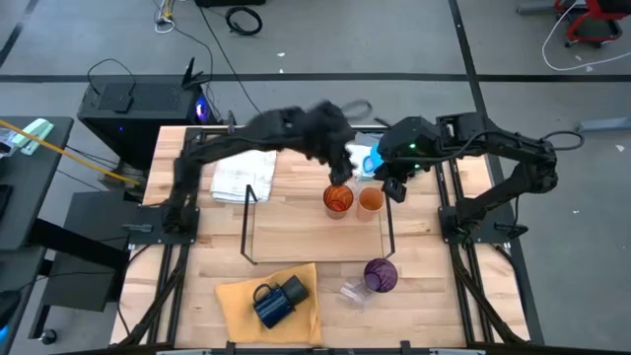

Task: Stack small to large cups/mugs on shelf
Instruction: Put the dark blue cup on the shelf

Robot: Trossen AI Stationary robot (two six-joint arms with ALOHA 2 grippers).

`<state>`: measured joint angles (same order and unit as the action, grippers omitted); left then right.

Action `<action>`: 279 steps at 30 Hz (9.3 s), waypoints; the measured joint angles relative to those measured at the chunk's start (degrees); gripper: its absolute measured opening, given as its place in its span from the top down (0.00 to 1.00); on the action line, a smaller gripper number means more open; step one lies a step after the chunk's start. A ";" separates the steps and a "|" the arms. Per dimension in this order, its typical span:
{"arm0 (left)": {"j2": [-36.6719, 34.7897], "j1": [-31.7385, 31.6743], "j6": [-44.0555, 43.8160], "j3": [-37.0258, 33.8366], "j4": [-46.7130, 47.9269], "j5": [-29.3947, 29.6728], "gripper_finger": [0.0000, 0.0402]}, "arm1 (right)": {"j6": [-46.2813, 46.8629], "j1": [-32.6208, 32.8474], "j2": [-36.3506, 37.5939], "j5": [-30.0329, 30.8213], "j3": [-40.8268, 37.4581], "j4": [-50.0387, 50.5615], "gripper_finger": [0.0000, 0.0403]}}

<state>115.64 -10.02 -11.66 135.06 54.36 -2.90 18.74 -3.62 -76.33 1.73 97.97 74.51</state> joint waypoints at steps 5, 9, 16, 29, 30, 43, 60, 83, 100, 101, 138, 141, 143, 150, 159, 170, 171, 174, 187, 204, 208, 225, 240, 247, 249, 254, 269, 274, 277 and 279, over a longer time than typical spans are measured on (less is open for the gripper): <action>-5.92 0.74 -0.17 -0.05 -13.51 0.57 0.55 | 1.02 -0.02 5.12 4.06 0.02 0.92 0.81; -7.13 2.38 -0.91 -0.90 -26.98 -0.86 0.58 | 2.03 -0.02 9.63 7.63 0.00 0.56 0.81; -5.21 4.45 -5.79 -11.06 -41.79 -4.41 0.58 | 2.54 -0.63 15.49 10.30 0.02 1.01 0.81; -7.92 3.48 -12.43 -29.53 -58.14 -4.52 0.66 | -0.72 -2.40 19.15 10.25 0.02 6.12 0.81; -8.56 3.23 -11.64 -29.88 -58.42 -3.97 0.67 | -0.96 -2.40 19.22 10.25 0.02 6.20 0.81; -26.06 -0.23 -8.81 -46.84 -58.21 8.02 0.70 | 1.75 -2.37 30.10 8.61 -19.18 1.43 0.81; -37.69 2.69 -11.70 -67.09 -59.18 9.21 0.71 | 14.02 -2.39 34.27 7.14 -33.38 -14.21 0.81; -51.30 1.99 -11.65 -75.49 -43.49 2.95 0.68 | 17.73 -11.52 27.72 8.54 -33.38 -14.44 0.81; -50.89 0.01 -14.97 -75.49 -42.02 2.25 0.66 | 14.02 -17.67 27.73 5.27 -35.42 -11.69 0.81; -50.89 0.00 -15.08 -75.49 -42.00 2.13 0.66 | 13.77 -17.79 27.69 5.26 -35.49 -11.68 0.81; -52.75 6.46 -23.70 -75.06 -36.36 -10.02 0.69 | 13.66 -17.81 27.73 4.19 -35.52 -11.69 0.81; -54.73 9.93 -23.51 -73.31 -31.06 -7.60 0.72 | 14.07 -17.81 27.69 4.20 -35.52 -11.50 0.81; -55.89 12.62 -23.94 -71.66 -25.78 -4.70 0.73 | 13.81 -18.05 27.62 4.36 -35.52 -11.48 0.81; -55.73 28.17 -38.87 -70.21 -19.26 9.15 0.73 | 10.63 -18.99 27.62 5.04 -35.52 -11.22 0.81; -46.76 44.91 -62.83 -70.22 -17.05 25.64 0.73 | 6.54 -19.12 27.73 1.41 -35.52 -5.81 0.81; -36.29 51.62 -72.60 -57.13 -8.17 22.58 0.75 | 3.22 -19.12 28.52 -0.36 -35.54 -5.06 0.81; -34.89 52.22 -73.78 -54.54 -4.53 22.52 0.75 | 3.14 -19.12 28.55 -0.37 -35.54 -5.07 0.81; -30.32 53.73 -78.56 -47.29 7.16 21.28 0.78 | 3.13 -19.12 28.80 -0.38 -35.54 -5.08 0.81; -17.28 53.14 -88.66 -39.86 18.66 8.72 0.62 | 2.49 -19.12 28.85 -0.47 -35.54 -5.44 0.81; -14.31 47.30 -77.88 -40.57 17.37 4.02 0.33 | 2.52 -19.12 28.83 -2.04 -35.54 -5.89 0.81; -14.28 47.41 -77.60 -43.07 15.37 2.19 0.36 | 2.23 -19.12 28.83 -2.07 -35.54 -5.92 0.81; -14.35 46.66 -74.67 -52.16 6.89 1.53 0.40 | 2.08 -19.12 28.83 -2.13 -35.54 -5.98 0.81; -14.35 46.45 -73.95 -54.09 4.58 1.12 0.49 | 2.21 -19.11 28.83 -2.09 -35.54 -6.06 0.81; -14.35 46.18 -73.28 -54.09 4.53 1.12 0.65 | 2.17 -19.12 28.83 -2.07 -35.54 -6.05 0.81; -14.35 46.18 -73.18 -54.09 4.49 1.14 0.68 | 2.16 -19.11 28.83 -2.07 -35.54 -6.05 0.81; -14.34 46.18 -73.14 -54.09 4.49 1.33 0.73 | 2.14 -19.12 28.83 -2.07 -35.54 -6.05 0.81; -14.35 46.14 -72.48 -54.09 3.90 3.14 0.66 | 2.12 -19.12 28.83 -2.07 -35.54 -6.05 0.81; -14.35 46.12 -72.50 -54.09 3.68 3.50 0.63 | 2.10 -19.12 28.83 -2.07 -35.54 -6.05 0.81; -14.33 46.14 -72.50 -54.09 3.31 3.54 0.62 | 2.12 -19.12 28.83 -2.07 -35.54 -6.05 0.81; -14.35 46.14 -72.50 -54.09 3.05 3.54 0.63 | 2.16 -19.12 28.83 -2.06 -35.54 -6.05 0.81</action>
<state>101.30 36.12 -84.16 80.97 57.41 0.64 20.90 -22.74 -47.51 -0.33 62.43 68.47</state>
